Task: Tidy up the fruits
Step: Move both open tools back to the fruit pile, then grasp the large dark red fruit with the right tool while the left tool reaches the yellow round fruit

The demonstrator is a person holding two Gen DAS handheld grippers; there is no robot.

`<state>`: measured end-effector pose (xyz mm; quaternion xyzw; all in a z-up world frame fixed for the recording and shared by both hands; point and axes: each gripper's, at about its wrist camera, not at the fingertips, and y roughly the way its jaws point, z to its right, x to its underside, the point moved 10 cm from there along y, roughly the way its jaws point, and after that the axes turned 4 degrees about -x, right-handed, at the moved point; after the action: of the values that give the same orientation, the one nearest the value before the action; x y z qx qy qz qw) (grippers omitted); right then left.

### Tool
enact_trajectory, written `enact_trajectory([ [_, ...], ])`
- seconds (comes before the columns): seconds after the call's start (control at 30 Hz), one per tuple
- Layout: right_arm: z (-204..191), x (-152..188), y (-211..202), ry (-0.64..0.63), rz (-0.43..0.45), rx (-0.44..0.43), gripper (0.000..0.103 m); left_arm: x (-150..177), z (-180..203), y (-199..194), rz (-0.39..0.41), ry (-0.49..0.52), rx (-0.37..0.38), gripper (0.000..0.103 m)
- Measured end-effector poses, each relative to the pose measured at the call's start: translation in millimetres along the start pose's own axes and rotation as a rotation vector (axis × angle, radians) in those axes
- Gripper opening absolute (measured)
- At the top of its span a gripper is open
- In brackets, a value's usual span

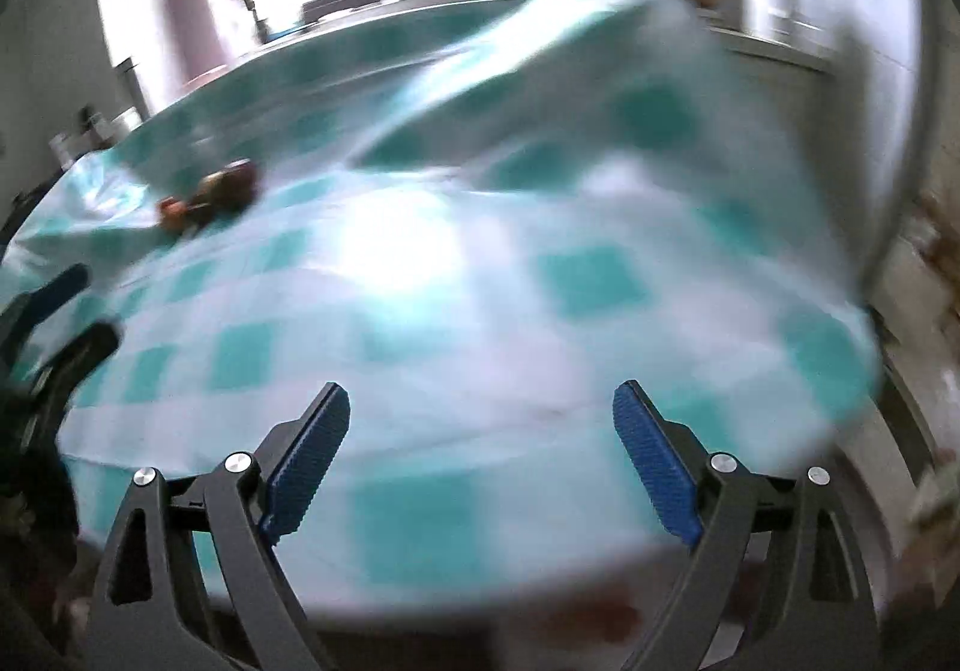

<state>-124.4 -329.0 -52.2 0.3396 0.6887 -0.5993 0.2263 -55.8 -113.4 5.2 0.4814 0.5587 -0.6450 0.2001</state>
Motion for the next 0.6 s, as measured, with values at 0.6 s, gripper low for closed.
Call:
enact_trajectory([
  [0.6, -188, -145, 215, 0.008, -0.082, -0.26, 0.087, 4, -233, 59, -0.101, -0.537, -0.269, 0.101],
])
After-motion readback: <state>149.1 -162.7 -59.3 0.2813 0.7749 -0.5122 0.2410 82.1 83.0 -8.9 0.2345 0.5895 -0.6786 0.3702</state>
